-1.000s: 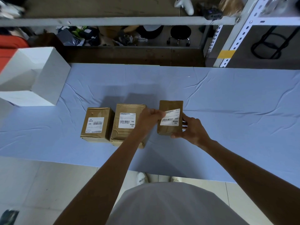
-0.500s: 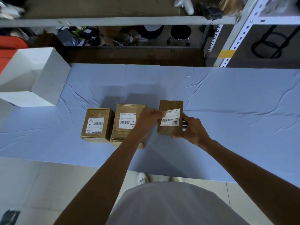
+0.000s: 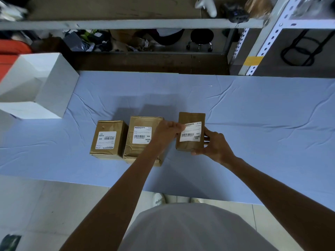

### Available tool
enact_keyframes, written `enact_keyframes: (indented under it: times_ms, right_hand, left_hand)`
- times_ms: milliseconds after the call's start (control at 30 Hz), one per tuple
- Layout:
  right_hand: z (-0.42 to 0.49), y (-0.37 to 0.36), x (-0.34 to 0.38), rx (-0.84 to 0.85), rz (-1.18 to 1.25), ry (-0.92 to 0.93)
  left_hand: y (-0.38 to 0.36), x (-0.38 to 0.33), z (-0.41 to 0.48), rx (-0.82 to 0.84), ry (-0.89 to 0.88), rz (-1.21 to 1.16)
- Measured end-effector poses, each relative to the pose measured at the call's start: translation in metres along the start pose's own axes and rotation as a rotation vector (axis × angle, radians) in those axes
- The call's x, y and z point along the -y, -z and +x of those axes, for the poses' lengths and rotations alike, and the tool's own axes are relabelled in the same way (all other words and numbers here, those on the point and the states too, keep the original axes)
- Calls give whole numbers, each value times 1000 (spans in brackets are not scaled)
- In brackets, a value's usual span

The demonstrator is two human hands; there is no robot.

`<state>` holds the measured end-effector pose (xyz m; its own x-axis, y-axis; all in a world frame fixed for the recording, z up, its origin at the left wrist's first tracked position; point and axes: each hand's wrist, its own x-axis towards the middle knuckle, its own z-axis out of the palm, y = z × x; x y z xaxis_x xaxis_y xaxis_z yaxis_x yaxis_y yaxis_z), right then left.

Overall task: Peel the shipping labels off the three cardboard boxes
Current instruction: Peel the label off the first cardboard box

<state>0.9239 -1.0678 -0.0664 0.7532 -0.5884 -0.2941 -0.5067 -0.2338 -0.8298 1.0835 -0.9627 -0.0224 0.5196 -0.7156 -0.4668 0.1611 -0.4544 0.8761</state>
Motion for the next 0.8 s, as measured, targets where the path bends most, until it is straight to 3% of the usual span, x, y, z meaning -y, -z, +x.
enact_keyframes:
  times_ms: [800]
  right_hand:
    - [-4, 1, -1, -16, -22, 13]
  left_hand:
    - [0, -2, -4, -2, 24, -149]
